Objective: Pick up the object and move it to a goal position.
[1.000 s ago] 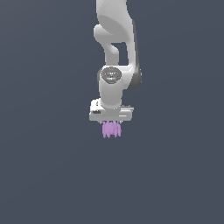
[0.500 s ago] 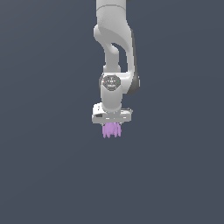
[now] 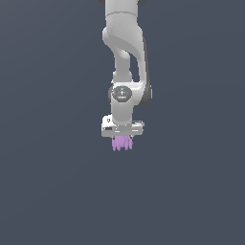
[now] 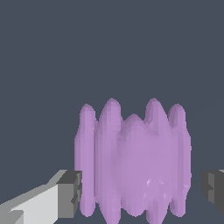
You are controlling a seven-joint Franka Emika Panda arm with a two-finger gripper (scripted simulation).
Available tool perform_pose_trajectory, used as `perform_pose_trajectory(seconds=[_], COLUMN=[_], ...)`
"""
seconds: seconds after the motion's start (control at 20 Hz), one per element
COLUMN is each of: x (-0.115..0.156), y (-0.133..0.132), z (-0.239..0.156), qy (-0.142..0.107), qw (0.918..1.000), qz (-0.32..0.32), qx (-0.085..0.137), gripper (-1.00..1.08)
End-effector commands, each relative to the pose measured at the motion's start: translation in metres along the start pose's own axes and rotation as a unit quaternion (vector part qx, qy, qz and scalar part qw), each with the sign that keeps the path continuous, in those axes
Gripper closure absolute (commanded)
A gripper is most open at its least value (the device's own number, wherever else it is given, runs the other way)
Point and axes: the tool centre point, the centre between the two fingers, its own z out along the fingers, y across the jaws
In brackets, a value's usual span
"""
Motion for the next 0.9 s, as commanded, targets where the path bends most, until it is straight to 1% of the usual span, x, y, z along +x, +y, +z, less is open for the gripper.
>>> perform_pose_trajectory(seconds=[0.0,0.2,0.45,0.5,0.85], x=[-0.001,-0.001,0.0,0.0,0.0], y=[0.0,0.0,0.0,0.0,0.0], z=[0.012,0.03,0.037,0.037,0.037], qy=[0.0,0.0,0.0,0.0,0.0], qw=[1.0,1.0,1.0,1.0,1.0], qz=[0.0,0.0,-0.001,-0.001,-0.001], qx=[0.0,0.0,0.0,0.0,0.0], gripper=[-0.92,-0.92,-0.92,1.08,1.08])
